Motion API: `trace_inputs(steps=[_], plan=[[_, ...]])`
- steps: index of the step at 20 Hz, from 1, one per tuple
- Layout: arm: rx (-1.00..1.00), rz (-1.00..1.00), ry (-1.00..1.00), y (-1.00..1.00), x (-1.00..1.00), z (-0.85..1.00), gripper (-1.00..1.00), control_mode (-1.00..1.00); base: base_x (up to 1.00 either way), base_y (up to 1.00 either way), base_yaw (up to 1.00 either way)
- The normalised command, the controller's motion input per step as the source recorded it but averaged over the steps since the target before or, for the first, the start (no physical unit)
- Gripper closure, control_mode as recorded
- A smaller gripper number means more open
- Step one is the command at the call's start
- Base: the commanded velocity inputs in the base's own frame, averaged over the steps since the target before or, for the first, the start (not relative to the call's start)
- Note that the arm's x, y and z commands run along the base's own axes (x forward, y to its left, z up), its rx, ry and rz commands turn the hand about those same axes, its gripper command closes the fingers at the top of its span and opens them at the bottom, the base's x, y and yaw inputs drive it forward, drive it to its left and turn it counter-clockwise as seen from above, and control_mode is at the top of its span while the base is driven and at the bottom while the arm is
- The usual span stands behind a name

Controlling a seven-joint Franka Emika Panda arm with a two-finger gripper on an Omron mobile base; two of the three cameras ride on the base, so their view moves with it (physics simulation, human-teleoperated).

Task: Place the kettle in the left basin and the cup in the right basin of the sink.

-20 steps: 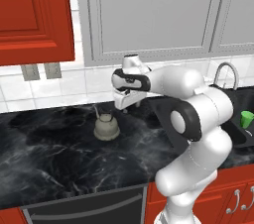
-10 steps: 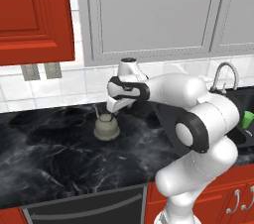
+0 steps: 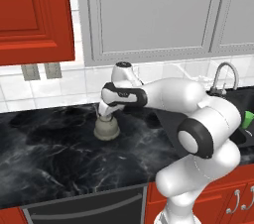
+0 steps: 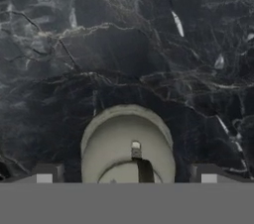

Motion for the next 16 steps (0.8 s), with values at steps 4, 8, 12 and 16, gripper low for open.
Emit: trace_inputs(steps=[4,8,12,16], plan=[[-0.01,0.00,0.13,0.40,0.09,-0.01,-1.00,-1.00,0.00,0.00,0.00],[0.00,0.01,0.09,0.19,0.03,-0.05,-1.00,-1.00,0.00,0.00,0.00],[0.00,0.00,0.06,0.21,0.11,0.00,-1.00,-1.00,0.00,0.00,0.00],[0.00,0.00,0.05,0.20,0.17,-0.04,-1.00,-1.00,0.00,0.00,0.00]])
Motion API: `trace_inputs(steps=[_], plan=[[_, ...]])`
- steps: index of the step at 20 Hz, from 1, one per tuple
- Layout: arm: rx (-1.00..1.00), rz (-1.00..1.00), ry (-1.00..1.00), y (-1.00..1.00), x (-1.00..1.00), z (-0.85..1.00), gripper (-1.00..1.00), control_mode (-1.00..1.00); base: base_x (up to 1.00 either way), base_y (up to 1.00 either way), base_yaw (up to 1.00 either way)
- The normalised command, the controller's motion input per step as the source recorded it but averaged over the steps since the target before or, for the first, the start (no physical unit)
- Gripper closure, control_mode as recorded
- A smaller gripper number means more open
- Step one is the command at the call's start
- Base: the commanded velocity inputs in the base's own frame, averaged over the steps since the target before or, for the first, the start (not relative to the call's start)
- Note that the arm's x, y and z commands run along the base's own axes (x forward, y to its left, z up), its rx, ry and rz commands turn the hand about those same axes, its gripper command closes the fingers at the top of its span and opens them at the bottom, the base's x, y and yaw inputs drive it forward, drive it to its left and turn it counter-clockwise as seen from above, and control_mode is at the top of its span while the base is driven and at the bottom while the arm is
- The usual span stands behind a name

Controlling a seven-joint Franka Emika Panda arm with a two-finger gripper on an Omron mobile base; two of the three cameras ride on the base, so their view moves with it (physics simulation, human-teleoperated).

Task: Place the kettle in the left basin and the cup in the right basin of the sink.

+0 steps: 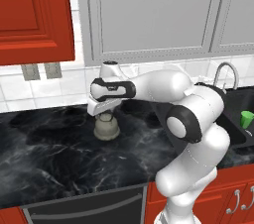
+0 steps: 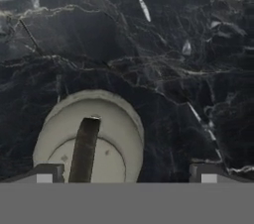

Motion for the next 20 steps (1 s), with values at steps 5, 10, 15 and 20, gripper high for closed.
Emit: trace_inputs(steps=[5,10,15,20], plan=[[-0.04,0.00,-0.03,0.04,0.16,-0.06,-1.00,-1.00,0.00,0.00,0.00],[-0.01,0.01,-0.02,-0.02,0.08,-0.02,-1.00,-1.00,0.00,0.00,0.00],[-0.01,0.03,0.00,-0.01,0.02,0.00,-1.00,-1.00,0.00,0.00,0.00],[0.00,0.05,0.00,-0.20,0.10,0.00,-1.00,-1.00,0.00,0.00,0.00]])
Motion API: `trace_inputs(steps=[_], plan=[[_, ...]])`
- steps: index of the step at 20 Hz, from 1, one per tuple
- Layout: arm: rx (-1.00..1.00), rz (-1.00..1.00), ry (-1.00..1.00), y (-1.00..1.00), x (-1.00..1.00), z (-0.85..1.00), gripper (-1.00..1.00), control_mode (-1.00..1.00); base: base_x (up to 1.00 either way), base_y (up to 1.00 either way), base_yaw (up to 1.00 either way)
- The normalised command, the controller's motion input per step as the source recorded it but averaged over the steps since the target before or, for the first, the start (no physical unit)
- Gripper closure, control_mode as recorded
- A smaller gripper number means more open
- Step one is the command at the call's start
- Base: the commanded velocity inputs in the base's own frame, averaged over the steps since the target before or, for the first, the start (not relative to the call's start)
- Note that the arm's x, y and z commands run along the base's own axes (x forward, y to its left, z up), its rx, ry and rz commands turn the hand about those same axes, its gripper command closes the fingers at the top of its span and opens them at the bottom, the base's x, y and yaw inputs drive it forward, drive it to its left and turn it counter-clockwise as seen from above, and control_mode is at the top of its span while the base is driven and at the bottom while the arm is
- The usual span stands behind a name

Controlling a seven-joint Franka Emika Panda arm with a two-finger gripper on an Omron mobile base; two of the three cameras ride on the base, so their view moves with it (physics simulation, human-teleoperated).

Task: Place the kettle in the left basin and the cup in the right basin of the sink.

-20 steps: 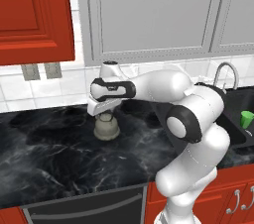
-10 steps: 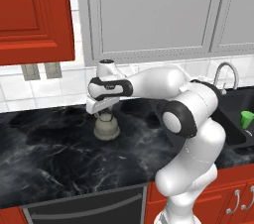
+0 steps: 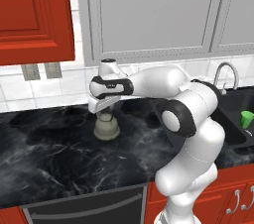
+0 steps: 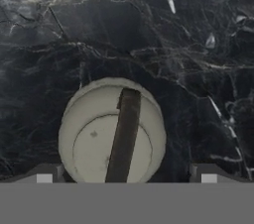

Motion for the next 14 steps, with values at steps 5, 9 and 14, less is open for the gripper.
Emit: trace_inputs(steps=[5,9,14], plan=[[0.00,0.06,0.00,-0.23,0.07,0.00,-1.00,-1.00,0.00,0.00,0.00],[0.00,0.06,0.00,-0.17,0.07,0.00,-1.00,-1.00,0.00,0.00,0.00],[0.00,0.01,0.00,0.19,0.03,-0.02,-1.00,-1.00,0.00,0.00,0.00]])
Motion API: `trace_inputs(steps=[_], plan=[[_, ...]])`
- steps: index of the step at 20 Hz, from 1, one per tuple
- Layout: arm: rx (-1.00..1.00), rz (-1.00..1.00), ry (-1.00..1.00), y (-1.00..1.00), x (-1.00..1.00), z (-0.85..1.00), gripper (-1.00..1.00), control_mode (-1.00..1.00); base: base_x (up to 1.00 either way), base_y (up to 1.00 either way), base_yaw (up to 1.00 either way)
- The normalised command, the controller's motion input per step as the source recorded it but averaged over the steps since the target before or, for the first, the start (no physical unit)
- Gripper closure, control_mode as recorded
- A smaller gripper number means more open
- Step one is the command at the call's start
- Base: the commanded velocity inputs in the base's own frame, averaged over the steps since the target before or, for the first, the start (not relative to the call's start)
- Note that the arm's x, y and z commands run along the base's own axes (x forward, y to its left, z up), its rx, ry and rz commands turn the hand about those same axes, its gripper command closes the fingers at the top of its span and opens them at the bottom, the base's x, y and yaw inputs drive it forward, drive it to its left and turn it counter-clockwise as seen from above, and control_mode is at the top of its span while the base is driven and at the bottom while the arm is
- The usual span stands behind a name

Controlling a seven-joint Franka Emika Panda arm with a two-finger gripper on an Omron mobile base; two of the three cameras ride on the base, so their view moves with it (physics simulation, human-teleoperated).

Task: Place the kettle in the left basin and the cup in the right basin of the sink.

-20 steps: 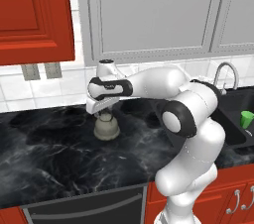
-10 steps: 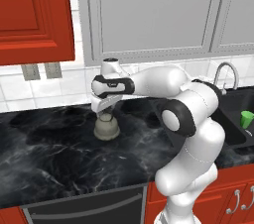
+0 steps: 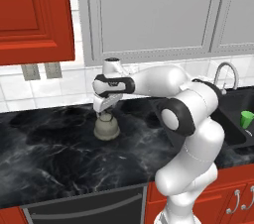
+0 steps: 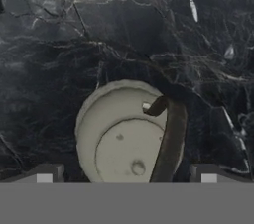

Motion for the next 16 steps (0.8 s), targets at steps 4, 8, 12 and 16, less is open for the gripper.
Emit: trace_inputs(steps=[4,8,12,16], plan=[[0.00,0.00,0.00,0.47,0.00,-0.09,-1.00,-1.00,0.00,0.00,0.00],[0.00,0.00,0.00,0.40,0.00,-0.03,-1.00,-1.00,0.00,0.00,0.00],[0.00,-0.01,0.00,0.10,0.00,-0.05,1.00,-1.00,0.00,0.00,0.00],[0.00,0.00,0.00,0.00,0.00,-0.02,1.00,-1.00,0.00,0.00,0.00]])
